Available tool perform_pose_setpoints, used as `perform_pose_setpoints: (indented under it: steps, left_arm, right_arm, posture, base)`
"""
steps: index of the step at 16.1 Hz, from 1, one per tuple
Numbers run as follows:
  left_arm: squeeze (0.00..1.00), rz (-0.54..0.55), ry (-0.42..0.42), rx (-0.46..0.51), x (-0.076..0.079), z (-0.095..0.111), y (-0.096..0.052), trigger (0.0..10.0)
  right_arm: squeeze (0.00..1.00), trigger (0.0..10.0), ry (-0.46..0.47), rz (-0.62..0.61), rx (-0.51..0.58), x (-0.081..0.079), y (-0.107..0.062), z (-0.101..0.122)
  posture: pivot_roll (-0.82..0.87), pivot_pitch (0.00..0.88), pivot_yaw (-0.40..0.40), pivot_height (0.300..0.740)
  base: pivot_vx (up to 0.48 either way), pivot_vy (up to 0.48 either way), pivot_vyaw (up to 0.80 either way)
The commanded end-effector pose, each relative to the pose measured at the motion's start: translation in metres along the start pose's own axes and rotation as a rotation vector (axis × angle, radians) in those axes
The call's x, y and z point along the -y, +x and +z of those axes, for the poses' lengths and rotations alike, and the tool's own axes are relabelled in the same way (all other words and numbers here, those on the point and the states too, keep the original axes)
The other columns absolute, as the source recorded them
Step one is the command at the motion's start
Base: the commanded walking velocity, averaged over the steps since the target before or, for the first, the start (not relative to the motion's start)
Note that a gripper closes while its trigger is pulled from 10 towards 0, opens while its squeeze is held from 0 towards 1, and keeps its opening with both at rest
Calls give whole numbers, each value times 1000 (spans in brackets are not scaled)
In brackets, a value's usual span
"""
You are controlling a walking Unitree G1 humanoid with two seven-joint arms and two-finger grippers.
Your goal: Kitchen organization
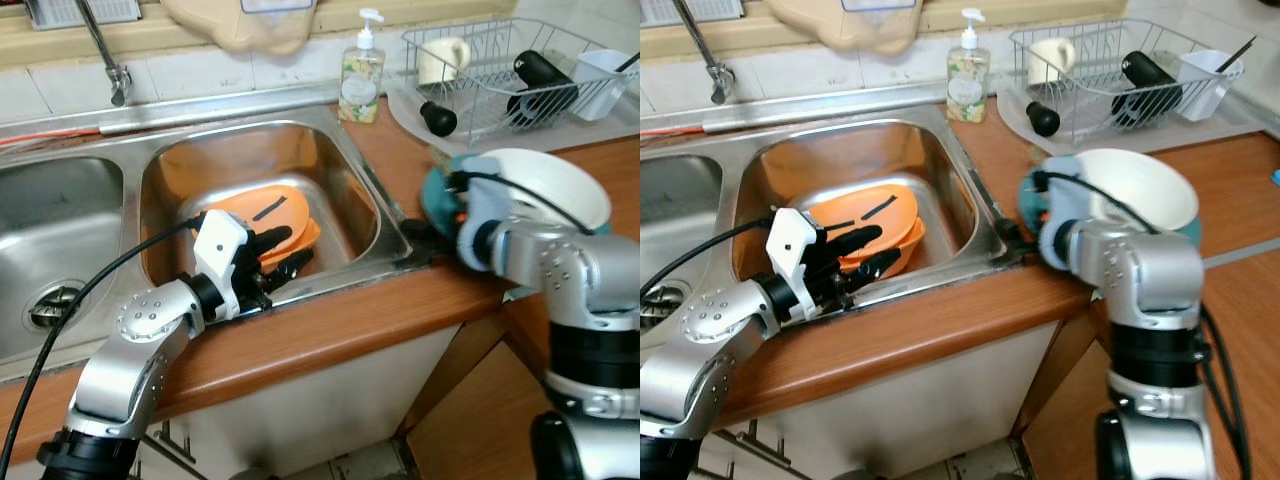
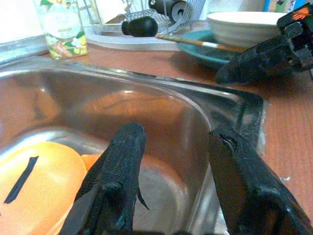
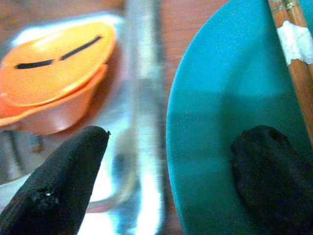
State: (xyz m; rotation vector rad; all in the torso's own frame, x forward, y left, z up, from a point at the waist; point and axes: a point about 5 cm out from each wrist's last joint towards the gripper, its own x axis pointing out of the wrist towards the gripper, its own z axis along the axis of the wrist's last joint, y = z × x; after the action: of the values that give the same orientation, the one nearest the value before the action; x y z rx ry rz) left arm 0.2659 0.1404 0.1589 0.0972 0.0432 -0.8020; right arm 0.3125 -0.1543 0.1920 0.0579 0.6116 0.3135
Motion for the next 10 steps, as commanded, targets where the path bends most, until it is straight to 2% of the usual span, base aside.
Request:
perform_pose_setpoints:
  steps: [1, 6, 10]
  left_arm:
    - [0, -7, 13, 2, 1, 3, -2, 10000]
    - [0, 15, 22, 2, -3, 5, -1, 10000]
    - [0, 51, 22, 7, -8, 5, 0, 10000]
  right_arm:
    - [0, 10000, 4, 40, -40, -7, 2, -7]
    - [0, 10000, 20, 129, 7, -27, 3, 1]
    - [0, 10000, 37, 172, 62, -33, 0, 12]
  posture:
    - [-160, 0, 21, 740]
    - [-155, 0, 23, 740]
    - [-157, 0, 28, 740]
  base:
    - [0, 0, 0]
    - [0, 0, 0]
    - [0, 0, 0]
